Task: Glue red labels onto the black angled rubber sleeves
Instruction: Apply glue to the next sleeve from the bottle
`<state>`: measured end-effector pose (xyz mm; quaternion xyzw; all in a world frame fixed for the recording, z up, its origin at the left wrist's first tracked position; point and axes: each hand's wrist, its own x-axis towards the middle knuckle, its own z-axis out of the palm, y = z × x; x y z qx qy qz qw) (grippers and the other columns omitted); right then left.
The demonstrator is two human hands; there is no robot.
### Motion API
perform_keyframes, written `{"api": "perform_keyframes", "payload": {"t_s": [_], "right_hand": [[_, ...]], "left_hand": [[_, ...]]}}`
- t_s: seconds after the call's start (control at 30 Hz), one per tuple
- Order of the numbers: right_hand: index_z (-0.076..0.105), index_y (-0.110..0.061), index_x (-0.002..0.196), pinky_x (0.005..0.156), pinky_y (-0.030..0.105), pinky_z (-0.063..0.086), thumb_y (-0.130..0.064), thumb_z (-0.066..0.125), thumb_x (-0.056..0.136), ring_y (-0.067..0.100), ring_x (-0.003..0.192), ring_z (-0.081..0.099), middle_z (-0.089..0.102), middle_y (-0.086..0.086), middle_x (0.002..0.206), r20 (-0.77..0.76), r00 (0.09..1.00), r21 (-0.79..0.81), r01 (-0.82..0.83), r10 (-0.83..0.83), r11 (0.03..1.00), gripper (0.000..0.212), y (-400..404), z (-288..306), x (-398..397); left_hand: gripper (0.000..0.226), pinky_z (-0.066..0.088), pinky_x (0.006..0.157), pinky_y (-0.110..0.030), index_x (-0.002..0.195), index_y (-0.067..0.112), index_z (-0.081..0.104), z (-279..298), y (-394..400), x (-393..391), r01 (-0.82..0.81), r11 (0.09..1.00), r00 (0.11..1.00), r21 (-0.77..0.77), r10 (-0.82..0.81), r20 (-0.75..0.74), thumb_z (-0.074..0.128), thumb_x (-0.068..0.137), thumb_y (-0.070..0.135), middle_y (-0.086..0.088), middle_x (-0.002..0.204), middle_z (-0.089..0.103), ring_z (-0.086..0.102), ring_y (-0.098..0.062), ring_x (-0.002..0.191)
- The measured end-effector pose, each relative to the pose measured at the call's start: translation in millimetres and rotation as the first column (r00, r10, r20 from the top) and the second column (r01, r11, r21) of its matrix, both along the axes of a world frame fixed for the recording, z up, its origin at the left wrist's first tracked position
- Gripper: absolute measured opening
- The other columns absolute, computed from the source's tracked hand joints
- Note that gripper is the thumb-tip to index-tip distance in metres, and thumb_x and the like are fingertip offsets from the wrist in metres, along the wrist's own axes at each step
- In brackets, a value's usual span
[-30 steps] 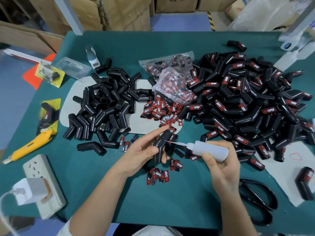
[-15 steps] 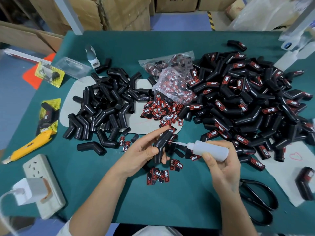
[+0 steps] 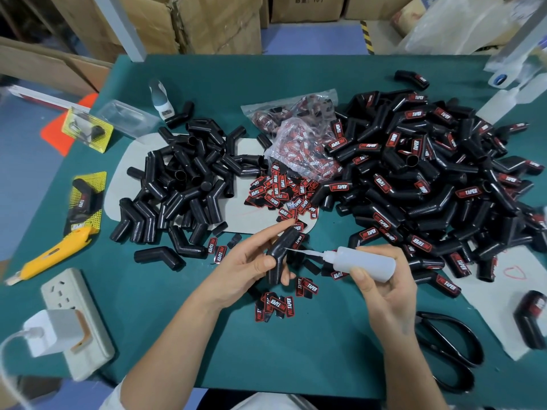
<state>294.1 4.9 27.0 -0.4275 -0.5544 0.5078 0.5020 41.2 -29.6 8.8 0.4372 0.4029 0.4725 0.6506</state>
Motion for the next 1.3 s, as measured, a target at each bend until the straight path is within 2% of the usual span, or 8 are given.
{"api": "perform_keyframes", "payload": {"t_s": [0.13, 0.57, 0.73, 0.83, 0.9, 1.03, 1.17, 1.3], "right_hand": [[0.067, -0.041, 0.111, 0.076, 0.022, 0.057, -0.034, 0.073, 0.086, 0.008, 0.092, 0.068, 0.070, -0.010, 0.106, 0.004, 1.000, -0.009, -0.018, 0.018, 1.000, 0.027, 0, -1, 0], [0.067, -0.043, 0.111, 0.073, 0.017, 0.057, -0.032, 0.073, 0.086, 0.004, 0.092, 0.068, 0.070, -0.013, 0.105, -0.009, 1.000, -0.013, -0.022, 0.022, 1.000, 0.028, 0, 0, 0], [0.067, -0.040, 0.110, 0.075, 0.030, 0.062, -0.033, 0.073, 0.086, 0.014, 0.091, 0.071, 0.071, -0.008, 0.105, -0.015, 1.000, -0.019, -0.008, 0.008, 1.000, 0.026, 0, 1, 1], [0.067, -0.044, 0.109, 0.072, 0.016, 0.055, -0.030, 0.072, 0.086, 0.003, 0.088, 0.069, 0.071, -0.014, 0.104, -0.015, 1.000, -0.007, -0.021, 0.020, 1.000, 0.028, 0, 5, -2], [0.067, -0.045, 0.109, 0.073, 0.014, 0.055, -0.030, 0.071, 0.086, 0.001, 0.088, 0.069, 0.071, -0.014, 0.105, -0.014, 1.000, -0.002, -0.014, 0.014, 1.000, 0.028, 0, 6, -1], [0.066, -0.046, 0.108, 0.074, 0.016, 0.055, -0.031, 0.071, 0.085, 0.002, 0.090, 0.068, 0.071, -0.015, 0.104, 0.000, 1.000, -0.004, -0.017, 0.017, 1.000, 0.028, -1, 8, -1], [0.067, -0.047, 0.107, 0.074, 0.013, 0.054, -0.023, 0.075, 0.085, 0.000, 0.088, 0.069, 0.071, -0.016, 0.103, 0.002, 1.000, 0.014, -0.009, 0.009, 1.000, 0.034, -1, 10, -2], [0.067, -0.047, 0.106, 0.074, 0.014, 0.055, -0.028, 0.080, 0.083, 0.002, 0.088, 0.069, 0.071, -0.014, 0.103, 0.003, 1.000, -0.006, -0.014, 0.014, 1.000, 0.032, -1, 11, -2]], "left_hand": [[0.071, 0.044, 0.097, -0.074, 0.161, 0.023, 0.042, 1, 0, 0, 0.007, 1.000, 1.000, 0.003, -0.007, -0.013, 0.070, 0.098, 0.040, -0.007, 0.090, 0.068, 0.069, -0.025, 0.083], [0.070, 0.047, 0.098, -0.068, 0.160, 0.025, 0.043, 2, 0, 0, -0.008, 1.000, 1.000, 0.014, 0.008, -0.012, 0.071, 0.097, 0.041, -0.006, 0.091, 0.068, 0.070, -0.025, 0.083], [0.067, 0.048, 0.099, -0.065, 0.159, 0.026, 0.044, 1, 0, -1, -0.012, 1.000, 1.000, 0.006, 0.011, 0.014, 0.070, 0.099, 0.039, -0.005, 0.095, 0.068, 0.072, -0.026, 0.086], [0.067, 0.051, 0.099, -0.057, 0.160, 0.025, 0.042, -2, -1, -2, -0.006, 1.000, 1.000, -0.008, 0.006, 0.022, 0.069, 0.100, 0.038, -0.005, 0.098, 0.067, 0.072, -0.028, 0.087], [0.068, 0.052, 0.098, -0.056, 0.161, 0.025, 0.041, -3, -1, -3, 0.001, 1.000, 1.000, -0.016, -0.001, 0.023, 0.068, 0.101, 0.037, -0.005, 0.100, 0.067, 0.073, -0.028, 0.088], [0.068, 0.051, 0.101, -0.059, 0.162, 0.025, 0.040, -6, -1, -4, 0.017, 0.999, 0.999, -0.027, -0.016, 0.039, 0.068, 0.101, 0.036, -0.006, 0.101, 0.067, 0.074, -0.029, 0.090], [0.069, 0.048, 0.102, -0.065, 0.162, 0.024, 0.039, -7, -1, -3, 0.021, 0.999, 0.998, -0.034, -0.019, 0.066, 0.069, 0.101, 0.036, -0.005, 0.102, 0.065, 0.074, -0.031, 0.090], [0.069, 0.045, 0.102, -0.071, 0.161, 0.025, 0.040, -7, -1, -4, 0.022, 0.999, 0.997, -0.041, -0.019, 0.080, 0.069, 0.100, 0.036, -0.005, 0.102, 0.065, 0.075, -0.031, 0.091]]}}
